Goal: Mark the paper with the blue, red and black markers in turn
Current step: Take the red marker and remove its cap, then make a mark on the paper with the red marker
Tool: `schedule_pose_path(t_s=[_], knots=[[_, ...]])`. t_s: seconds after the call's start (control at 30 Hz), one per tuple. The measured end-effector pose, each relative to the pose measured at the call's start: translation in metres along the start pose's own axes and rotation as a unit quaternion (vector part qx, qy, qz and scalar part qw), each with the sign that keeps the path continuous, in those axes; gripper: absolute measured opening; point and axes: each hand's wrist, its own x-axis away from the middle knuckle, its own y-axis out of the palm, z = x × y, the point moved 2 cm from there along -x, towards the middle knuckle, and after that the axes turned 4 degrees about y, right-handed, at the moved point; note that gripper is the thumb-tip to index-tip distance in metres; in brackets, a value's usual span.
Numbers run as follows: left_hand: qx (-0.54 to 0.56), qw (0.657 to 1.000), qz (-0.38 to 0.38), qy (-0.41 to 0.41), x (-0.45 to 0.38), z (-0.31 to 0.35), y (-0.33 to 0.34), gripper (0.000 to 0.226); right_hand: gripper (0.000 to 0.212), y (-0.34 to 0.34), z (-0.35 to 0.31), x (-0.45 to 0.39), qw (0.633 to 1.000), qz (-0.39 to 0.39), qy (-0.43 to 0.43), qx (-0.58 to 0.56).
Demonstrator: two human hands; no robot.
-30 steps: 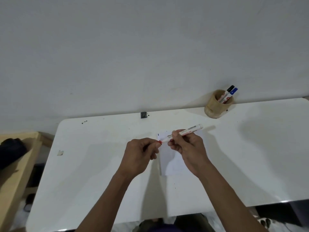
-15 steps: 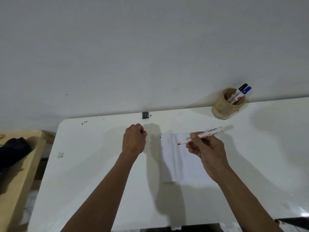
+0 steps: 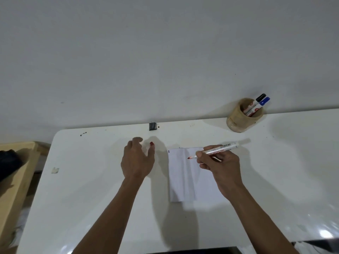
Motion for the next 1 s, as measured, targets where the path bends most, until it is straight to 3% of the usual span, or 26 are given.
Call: schedule_pose_path(t_s=[0.07, 0.13, 0.2, 0.47, 0.63, 1.0], knots=[[0.001, 0.996, 0.029, 0.083, 0.025, -0.004, 0.004, 0.040, 0.018, 0.003, -0.001, -0.002, 1.000, -0.005, -0.018, 0.004], [-0.021, 0.981, 0.016, 0.194, 0.047, -0.009, 0.018, 0.040, 0.018, 0.006, 0.001, -0.008, 0.999, -0.016, -0.036, 0.019], [-0.056, 0.967, -0.010, 0.250, 0.061, -0.014, 0.034, 0.045, 0.015, 0.010, 0.006, -0.014, 0.998, -0.031, -0.045, 0.044], [-0.193, 0.940, -0.074, 0.272, 0.065, -0.024, 0.053, 0.053, 0.015, 0.032, 0.029, -0.038, 0.985, -0.074, -0.087, 0.133], [-0.183, 0.945, -0.052, 0.266, 0.065, -0.024, 0.052, 0.052, 0.014, 0.048, 0.031, -0.056, 0.970, -0.073, -0.132, 0.191], [-0.180, 0.944, -0.033, 0.274, 0.060, -0.032, 0.062, 0.055, 0.018, 0.048, 0.052, -0.073, 0.961, -0.057, -0.138, 0.231]])
